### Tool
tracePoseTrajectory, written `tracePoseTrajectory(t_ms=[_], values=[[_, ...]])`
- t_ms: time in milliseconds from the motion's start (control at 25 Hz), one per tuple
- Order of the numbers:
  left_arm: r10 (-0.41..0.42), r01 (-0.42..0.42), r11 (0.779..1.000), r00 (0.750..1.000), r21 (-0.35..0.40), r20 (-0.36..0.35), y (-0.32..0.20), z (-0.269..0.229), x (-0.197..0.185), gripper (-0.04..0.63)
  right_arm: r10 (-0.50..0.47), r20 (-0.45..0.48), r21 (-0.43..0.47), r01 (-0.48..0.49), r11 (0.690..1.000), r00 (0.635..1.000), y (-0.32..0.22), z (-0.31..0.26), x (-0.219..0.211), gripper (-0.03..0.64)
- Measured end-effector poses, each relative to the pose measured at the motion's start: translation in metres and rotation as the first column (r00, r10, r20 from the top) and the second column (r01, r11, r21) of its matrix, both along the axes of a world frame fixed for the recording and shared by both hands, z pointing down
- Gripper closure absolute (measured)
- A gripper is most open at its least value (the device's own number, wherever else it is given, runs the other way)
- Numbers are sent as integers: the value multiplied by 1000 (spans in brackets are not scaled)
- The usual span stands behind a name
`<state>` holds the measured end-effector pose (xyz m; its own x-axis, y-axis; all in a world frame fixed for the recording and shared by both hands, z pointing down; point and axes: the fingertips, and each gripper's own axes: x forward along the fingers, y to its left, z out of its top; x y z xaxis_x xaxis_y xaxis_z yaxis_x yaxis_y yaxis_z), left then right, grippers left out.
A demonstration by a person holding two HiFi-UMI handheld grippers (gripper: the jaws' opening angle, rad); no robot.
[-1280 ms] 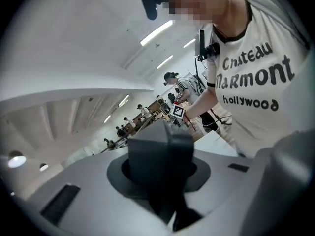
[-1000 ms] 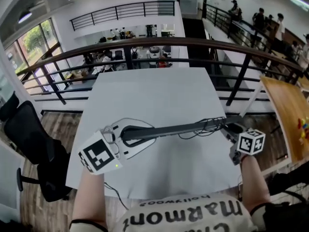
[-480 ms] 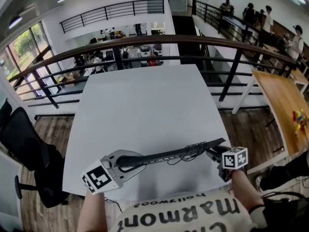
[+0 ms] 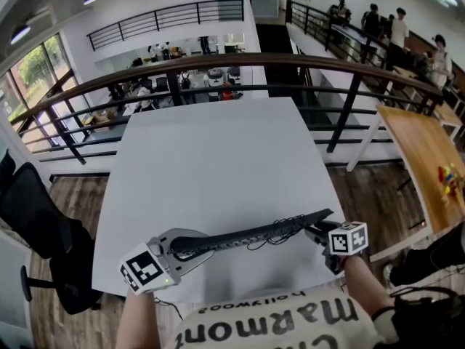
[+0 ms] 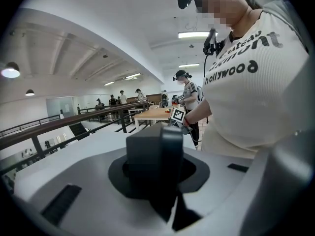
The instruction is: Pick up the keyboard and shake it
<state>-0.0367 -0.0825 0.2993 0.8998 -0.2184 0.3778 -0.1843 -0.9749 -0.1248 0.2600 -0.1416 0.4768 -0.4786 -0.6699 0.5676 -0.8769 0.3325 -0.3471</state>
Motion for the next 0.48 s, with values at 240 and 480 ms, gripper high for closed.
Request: tracePoseTrajectory(t_ms=[240,480], values=[[-4,4,1000,1000,-9,-5,0,2,-1,514,3,-1,-6,-3,1000,1000,1,1,-1,416],[-4,4,1000,1000,-7,-7,-1,0,-1,514,3,6,-5,-3,1000,1000,1,-2,-3,416]])
